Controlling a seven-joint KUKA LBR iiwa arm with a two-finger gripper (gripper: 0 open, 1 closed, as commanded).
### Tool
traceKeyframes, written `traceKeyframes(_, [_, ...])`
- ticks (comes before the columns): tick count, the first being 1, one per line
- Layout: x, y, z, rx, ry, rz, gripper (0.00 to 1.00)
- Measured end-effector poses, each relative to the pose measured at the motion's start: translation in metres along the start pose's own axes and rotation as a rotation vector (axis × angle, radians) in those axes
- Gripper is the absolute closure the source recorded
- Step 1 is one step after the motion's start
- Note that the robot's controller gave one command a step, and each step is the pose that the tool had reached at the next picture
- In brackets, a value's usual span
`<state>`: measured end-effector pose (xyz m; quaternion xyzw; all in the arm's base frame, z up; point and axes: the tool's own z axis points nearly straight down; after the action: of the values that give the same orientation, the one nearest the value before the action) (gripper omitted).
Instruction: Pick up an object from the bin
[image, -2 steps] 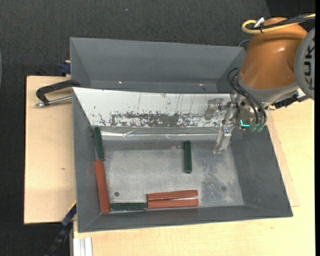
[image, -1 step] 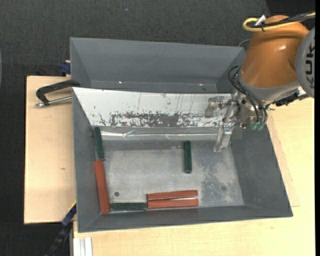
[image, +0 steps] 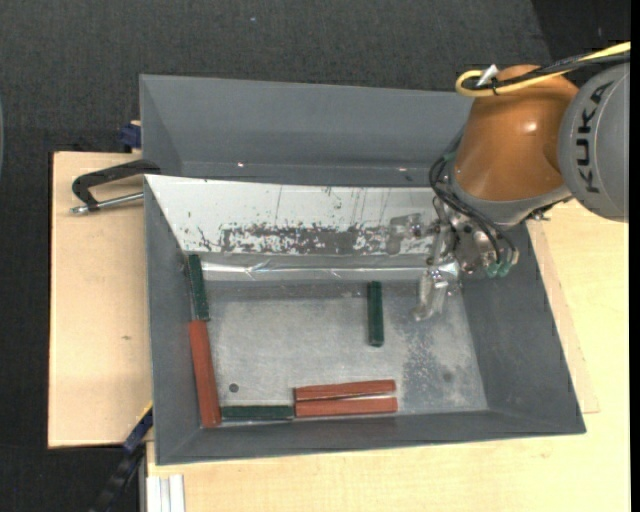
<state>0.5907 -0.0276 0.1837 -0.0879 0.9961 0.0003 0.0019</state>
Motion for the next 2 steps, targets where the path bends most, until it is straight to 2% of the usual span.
traceKeyframes(1, [-0.011, 0.022, 0.020, 0.000, -0.002, -0.341, 0.00])
traceKeyframes(2, [-0.011, 0.021, 0.032, -0.001, 0.001, -0.555, 0.00])
